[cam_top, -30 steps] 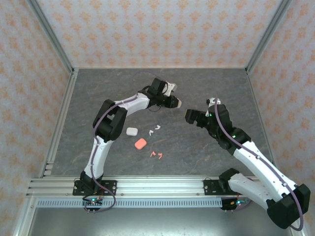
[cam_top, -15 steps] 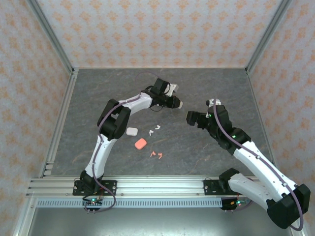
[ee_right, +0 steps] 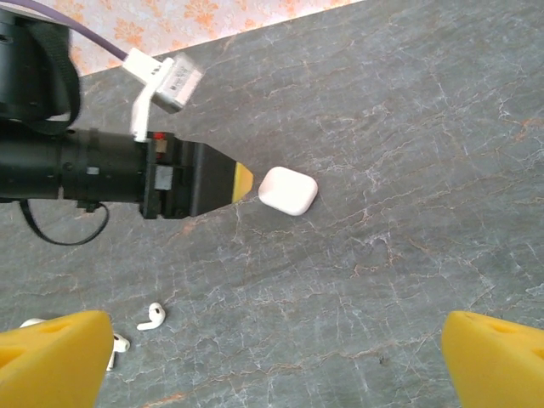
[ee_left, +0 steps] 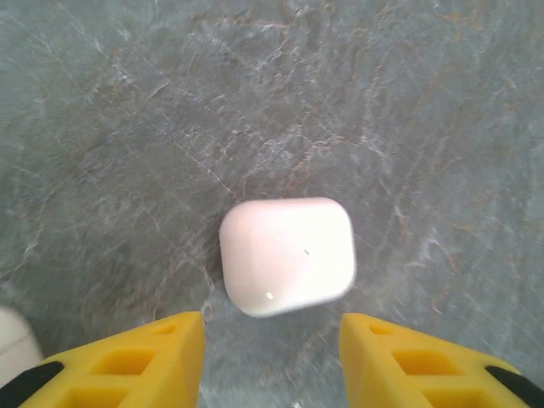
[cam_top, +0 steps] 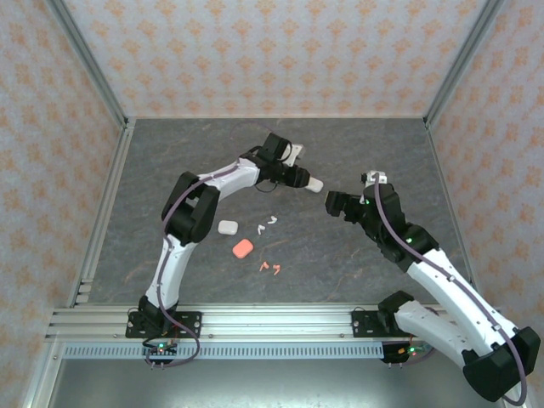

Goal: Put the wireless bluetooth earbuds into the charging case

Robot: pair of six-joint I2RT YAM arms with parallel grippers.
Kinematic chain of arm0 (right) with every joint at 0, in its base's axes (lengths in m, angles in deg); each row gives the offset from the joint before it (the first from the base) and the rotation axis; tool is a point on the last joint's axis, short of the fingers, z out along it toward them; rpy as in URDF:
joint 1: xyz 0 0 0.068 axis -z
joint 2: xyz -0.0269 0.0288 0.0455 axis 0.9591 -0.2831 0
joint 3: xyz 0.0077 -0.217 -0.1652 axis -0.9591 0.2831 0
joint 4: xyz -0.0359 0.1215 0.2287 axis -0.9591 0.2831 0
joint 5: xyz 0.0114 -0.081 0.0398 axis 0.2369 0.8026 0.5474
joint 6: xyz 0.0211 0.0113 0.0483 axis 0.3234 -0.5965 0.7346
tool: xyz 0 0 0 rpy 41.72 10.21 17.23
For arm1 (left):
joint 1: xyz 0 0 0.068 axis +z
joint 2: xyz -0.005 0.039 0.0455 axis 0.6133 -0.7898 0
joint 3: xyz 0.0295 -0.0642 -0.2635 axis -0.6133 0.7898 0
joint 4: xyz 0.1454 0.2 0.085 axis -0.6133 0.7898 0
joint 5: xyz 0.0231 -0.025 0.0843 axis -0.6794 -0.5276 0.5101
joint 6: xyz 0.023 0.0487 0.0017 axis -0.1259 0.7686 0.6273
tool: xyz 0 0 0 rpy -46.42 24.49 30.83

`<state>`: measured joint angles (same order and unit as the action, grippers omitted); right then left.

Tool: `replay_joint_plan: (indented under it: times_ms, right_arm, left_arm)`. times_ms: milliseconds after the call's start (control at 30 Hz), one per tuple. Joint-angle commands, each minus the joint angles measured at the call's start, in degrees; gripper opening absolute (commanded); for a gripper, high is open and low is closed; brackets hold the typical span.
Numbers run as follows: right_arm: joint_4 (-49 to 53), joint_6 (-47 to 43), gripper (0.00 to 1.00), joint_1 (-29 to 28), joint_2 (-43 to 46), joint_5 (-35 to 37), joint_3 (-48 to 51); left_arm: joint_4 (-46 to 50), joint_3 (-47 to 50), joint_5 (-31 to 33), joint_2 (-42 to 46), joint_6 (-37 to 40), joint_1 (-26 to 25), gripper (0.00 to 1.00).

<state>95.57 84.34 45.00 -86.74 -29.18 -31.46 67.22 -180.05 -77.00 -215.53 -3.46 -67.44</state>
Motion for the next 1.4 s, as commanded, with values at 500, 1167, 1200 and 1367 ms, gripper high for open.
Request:
replay_joint_plan:
  times_ms: [500,1167,1200,1367]
  right_arm:
    - [-1.6,-19.0,0.93,-5.5,-0.5,-16.0,-9.6]
    - [4.2,-71.0,0.99,-26.8,-39.2,-18.9,-23.9]
    - [4.4,-71.5,0.99,-27.1,-41.6,-19.0,-25.2]
    - [6.0,-73.5,0.95,-27.7,-52.1,-20.2,-31.3]
  left_arm:
    - [-7.3,37.1,7.5,50.2,-3.3,11.3,0.55]
    - [-5.7,64.0,13.6,72.5,-17.3,26.9,0.93]
    - [-5.1,64.4,14.7,72.7,-17.2,26.9,0.93]
    - [-2.5,66.2,19.6,74.0,-16.0,27.1,0.93]
